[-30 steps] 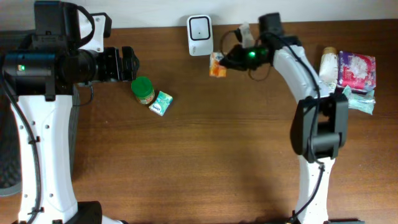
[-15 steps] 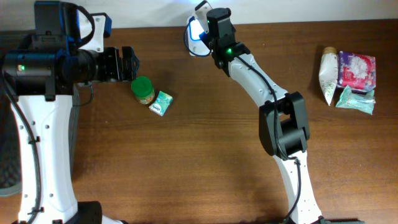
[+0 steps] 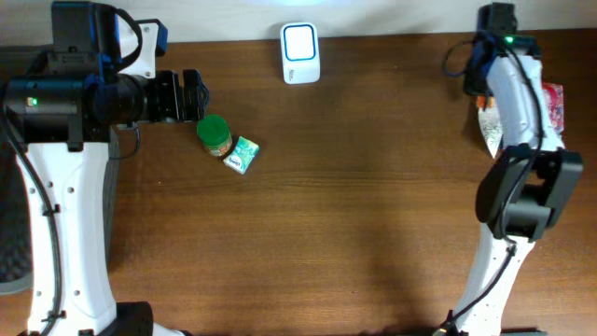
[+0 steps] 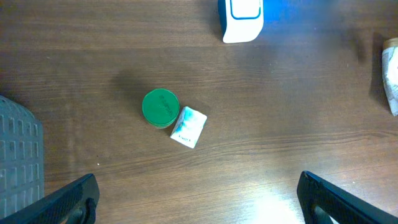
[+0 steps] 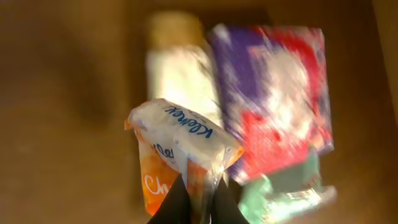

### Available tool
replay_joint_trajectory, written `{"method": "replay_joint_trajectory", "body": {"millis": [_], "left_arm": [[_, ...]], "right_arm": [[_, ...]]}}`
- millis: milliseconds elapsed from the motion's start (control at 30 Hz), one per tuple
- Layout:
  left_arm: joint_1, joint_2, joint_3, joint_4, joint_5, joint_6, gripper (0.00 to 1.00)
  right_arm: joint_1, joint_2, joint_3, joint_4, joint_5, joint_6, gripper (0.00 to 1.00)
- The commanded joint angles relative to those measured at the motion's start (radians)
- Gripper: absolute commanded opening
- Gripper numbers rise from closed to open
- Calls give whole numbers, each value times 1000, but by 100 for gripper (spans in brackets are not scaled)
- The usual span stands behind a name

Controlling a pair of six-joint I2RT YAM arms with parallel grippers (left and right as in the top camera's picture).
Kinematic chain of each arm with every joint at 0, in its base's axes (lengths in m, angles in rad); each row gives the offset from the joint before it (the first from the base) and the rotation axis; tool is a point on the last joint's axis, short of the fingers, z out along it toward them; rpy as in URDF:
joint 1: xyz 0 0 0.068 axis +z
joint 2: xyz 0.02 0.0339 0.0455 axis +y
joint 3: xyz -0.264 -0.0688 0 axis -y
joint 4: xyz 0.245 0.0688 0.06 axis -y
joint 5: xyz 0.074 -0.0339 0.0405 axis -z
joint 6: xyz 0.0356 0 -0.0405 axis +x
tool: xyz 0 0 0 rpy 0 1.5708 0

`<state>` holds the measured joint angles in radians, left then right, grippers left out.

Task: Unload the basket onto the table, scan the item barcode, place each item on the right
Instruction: 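Carry the Kleenex pack right and place it with the items, then reach the right gripper to the small white tissue pack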

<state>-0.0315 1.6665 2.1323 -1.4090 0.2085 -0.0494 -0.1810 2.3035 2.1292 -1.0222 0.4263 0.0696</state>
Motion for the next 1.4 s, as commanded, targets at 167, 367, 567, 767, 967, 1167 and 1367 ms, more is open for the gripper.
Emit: {"method": "replay_joint_trajectory", "body": {"millis": [167, 367, 567, 767, 967, 1167, 1367], "left_arm": [[4, 2, 5, 2, 4, -6, 99], [4, 2, 5, 2, 4, -6, 99], [4, 2, 5, 2, 4, -6, 99], [4, 2, 5, 2, 4, -6, 99], [4, 2, 5, 2, 4, -6, 99], [4, 2, 5, 2, 4, -6, 99], [4, 2, 5, 2, 4, -6, 99]], "right_arm": [[-85, -6, 0, -158, 27, 109, 4], [-87, -8, -51, -220, 19, 108, 57], [-58, -175, -51, -262, -196, 108, 59], [119, -318, -51, -238, -744, 104, 92], [390, -273, -51, -83, -834, 104, 99], [585, -122, -52, 78, -804, 432, 91], [683, 55, -52, 197, -819, 599, 69]]}}
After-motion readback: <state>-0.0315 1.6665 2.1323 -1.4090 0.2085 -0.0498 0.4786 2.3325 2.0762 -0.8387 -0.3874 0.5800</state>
